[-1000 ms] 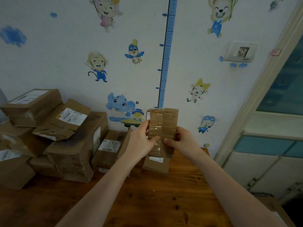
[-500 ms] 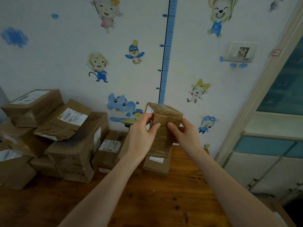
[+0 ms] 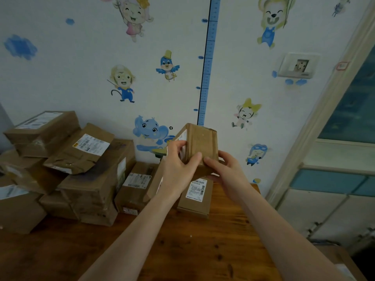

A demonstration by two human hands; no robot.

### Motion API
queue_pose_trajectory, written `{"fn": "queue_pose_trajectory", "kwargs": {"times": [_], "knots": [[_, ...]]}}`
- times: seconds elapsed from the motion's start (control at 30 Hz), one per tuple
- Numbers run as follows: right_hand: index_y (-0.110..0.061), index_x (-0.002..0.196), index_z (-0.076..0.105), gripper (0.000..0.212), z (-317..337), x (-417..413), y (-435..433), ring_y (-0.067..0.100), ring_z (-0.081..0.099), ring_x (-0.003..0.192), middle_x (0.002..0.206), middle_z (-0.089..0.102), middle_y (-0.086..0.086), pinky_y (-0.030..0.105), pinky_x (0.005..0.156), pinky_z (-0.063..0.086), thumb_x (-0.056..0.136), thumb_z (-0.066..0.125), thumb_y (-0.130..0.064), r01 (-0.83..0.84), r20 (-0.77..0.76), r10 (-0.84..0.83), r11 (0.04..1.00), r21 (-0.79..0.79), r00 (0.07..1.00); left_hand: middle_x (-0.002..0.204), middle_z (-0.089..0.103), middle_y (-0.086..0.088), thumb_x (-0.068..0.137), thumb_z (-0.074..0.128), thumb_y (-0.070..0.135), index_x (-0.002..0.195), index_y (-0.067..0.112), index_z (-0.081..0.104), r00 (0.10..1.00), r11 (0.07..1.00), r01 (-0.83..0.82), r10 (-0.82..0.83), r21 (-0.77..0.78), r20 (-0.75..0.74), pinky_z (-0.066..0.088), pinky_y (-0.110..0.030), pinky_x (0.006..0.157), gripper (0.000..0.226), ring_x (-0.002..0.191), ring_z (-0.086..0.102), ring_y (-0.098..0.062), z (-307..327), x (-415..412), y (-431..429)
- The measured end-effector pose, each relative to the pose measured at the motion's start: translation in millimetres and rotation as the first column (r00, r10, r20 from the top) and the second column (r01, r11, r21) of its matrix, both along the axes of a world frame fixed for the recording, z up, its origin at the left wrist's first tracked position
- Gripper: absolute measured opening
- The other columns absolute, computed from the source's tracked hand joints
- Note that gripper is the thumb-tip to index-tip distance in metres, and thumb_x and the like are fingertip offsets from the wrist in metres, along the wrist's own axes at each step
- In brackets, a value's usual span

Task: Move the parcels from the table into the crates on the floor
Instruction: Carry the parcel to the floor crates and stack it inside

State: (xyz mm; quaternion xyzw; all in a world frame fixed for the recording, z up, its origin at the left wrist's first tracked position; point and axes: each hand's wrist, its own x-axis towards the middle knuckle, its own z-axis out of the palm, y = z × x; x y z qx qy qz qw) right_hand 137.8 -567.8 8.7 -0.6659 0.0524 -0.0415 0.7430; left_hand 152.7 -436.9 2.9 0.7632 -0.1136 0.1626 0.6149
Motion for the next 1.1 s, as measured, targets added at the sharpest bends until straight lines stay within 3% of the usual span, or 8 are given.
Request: {"fn": "queue_pose_trajectory", "kwargs": {"times": [0.17, 0.27, 0.33, 0.43, 0.63, 0.8, 1.0, 1.1], "knots": [[-0.019, 0.107, 0.058, 0.028, -4, -4, 4, 0.009, 0.068, 0.081, 0.093, 0.069, -0.002, 0.02, 0.07, 0.056, 0.084, 0.067, -0.005, 0.02, 0.104, -0.007, 0.992, -0.123, 0.995, 0.114, 0.057, 0.002, 0.083, 0.066, 0.005, 0.114, 0.02, 0.043, 0.999, 0.999, -0.025, 0.024, -0.028, -0.024, 0.051, -0.022, 0.084, 0.041, 0.108, 0.057, -0.009, -6, 1, 4], [-0.016, 0.115, 0.056, 0.029, -1, -3, 3, 0.014, 0.068, 0.088, 0.101, 0.069, 0.003, 0.025, 0.073, 0.057, 0.087, 0.065, -0.018, -0.004, 0.088, 0.011, 0.997, -0.08, 0.996, 0.112, 0.053, 0.012, 0.085, 0.069, 0.02, 0.126, 0.021, 0.044, 0.999, 0.999, -0.009, 0.008, -0.031, -0.036, 0.048, -0.019, 0.084, 0.048, 0.107, 0.053, -0.003, -1, -1, 6], [-0.017, 0.107, 0.059, 0.02, 1, -2, 4, 0.013, 0.067, 0.087, 0.098, 0.068, 0.002, 0.023, 0.068, 0.057, 0.09, 0.062, -0.026, 0.015, 0.066, -0.011, 0.998, -0.058, 0.998, 0.111, 0.057, 0.01, 0.087, 0.065, 0.03, 0.122, 0.02, 0.053, 0.999, 0.997, -0.031, 0.029, 0.064, 0.024, 0.049, -0.027, 0.087, 0.039, 0.104, 0.052, -0.003, 0, 3, 7], [-0.02, 0.09, 0.061, 0.004, 0, -2, 7, 0.01, 0.067, 0.076, 0.085, 0.068, -0.001, 0.017, 0.059, 0.054, 0.09, 0.062, -0.024, 0.097, 0.112, -0.079, 0.982, -0.162, 0.991, 0.106, 0.063, 0.0, 0.089, 0.062, 0.026, 0.116, 0.015, 0.064, 0.996, 0.989, -0.061, 0.051, 0.132, 0.079, 0.049, -0.039, 0.09, 0.03, 0.102, 0.056, -0.012, -1, 5, 7], [-0.013, 0.109, 0.053, 0.027, 7, 0, 2, 0.017, 0.063, 0.095, 0.104, 0.063, 0.005, 0.025, 0.073, 0.055, 0.089, 0.063, -0.029, 0.014, 0.062, -0.006, 0.99, -0.139, 0.998, 0.102, 0.055, 0.013, 0.085, 0.068, 0.024, 0.109, 0.022, 0.049, 1.0, 1.0, -0.027, 0.027, -0.007, -0.006, 0.05, -0.024, 0.081, 0.031, 0.094, 0.053, 0.003, 2, -4, 5], [-0.01, 0.107, 0.052, 0.026, 7, 0, 2, 0.007, 0.058, 0.085, 0.095, 0.06, -0.002, 0.016, 0.064, 0.047, 0.09, 0.062, -0.027, 0.065, 0.095, -0.036, 0.943, -0.325, 0.995, 0.091, 0.054, 0.013, 0.085, 0.069, 0.016, 0.103, 0.018, 0.045, 0.999, 0.999, -0.043, 0.042, -0.019, -0.007, 0.051, -0.019, 0.071, 0.03, 0.084, 0.056, -0.001, 2, -8, 3], [-0.019, 0.112, 0.05, 0.034, 8, -6, -6, 0.009, 0.06, 0.096, 0.103, 0.061, -0.006, 0.017, 0.069, 0.053, 0.084, 0.067, -0.01, -0.108, 0.073, 0.136, 0.946, -0.307, 0.988, 0.102, 0.054, 0.011, 0.082, 0.072, 0.017, 0.108, 0.022, 0.044, 0.994, 0.996, 0.031, -0.039, -0.082, -0.103, 0.049, -0.02, 0.077, 0.039, 0.101, 0.055, -0.007, 8, -7, 9], [-0.018, 0.111, 0.05, 0.035, 5, -8, -3, 0.007, 0.059, 0.093, 0.099, 0.06, -0.009, 0.014, 0.066, 0.052, 0.083, 0.069, -0.006, -0.043, 0.109, 0.085, 0.939, -0.341, 0.99, 0.109, 0.055, 0.005, 0.08, 0.074, 0.015, 0.108, 0.02, 0.045, 0.995, 0.999, 0.017, -0.02, -0.031, -0.094, 0.049, -0.03, 0.09, 0.041, 0.111, 0.054, -0.013, 7, -5, 10]]}}
